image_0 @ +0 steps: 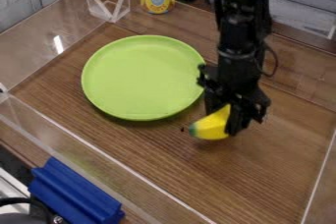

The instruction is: Put the banana in the green plate

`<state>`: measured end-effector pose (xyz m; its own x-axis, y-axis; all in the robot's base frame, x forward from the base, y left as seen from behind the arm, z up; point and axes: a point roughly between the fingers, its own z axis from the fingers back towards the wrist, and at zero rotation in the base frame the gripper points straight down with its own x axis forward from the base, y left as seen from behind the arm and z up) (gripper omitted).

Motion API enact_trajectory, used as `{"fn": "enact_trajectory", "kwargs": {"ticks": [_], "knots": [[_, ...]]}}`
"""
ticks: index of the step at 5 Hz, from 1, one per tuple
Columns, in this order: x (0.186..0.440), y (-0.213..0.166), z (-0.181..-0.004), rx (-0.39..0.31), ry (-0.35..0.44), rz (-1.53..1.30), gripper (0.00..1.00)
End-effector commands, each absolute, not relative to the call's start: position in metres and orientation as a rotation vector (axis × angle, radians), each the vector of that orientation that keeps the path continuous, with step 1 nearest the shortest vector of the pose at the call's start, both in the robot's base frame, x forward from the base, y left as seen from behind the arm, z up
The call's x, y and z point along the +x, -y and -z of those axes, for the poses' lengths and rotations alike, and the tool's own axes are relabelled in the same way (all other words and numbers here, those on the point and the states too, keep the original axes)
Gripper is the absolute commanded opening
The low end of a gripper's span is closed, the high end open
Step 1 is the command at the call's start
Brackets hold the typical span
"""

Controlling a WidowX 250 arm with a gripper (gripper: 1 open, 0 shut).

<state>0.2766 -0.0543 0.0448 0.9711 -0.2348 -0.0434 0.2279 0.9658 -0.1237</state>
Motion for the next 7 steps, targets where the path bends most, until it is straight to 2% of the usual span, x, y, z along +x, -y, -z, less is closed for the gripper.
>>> {"fn": "enact_trajectory", "kwargs": {"ticks": [1, 2, 3, 4, 7], "knots": [[0.288, 0.044, -0.1, -0.097, 0.03, 0.164, 0.0], [0.286, 0.025, -0.13, -0.076, 0.042, 0.076, 0.0], [0.28, -0.008, -0.144, -0.068, 0.062, 0.045, 0.0], [0.27, -0.035, -0.141, -0.07, 0.075, 0.045, 0.0], [0.259, -0.042, -0.11, -0.061, 0.093, 0.032, 0.0]]}}
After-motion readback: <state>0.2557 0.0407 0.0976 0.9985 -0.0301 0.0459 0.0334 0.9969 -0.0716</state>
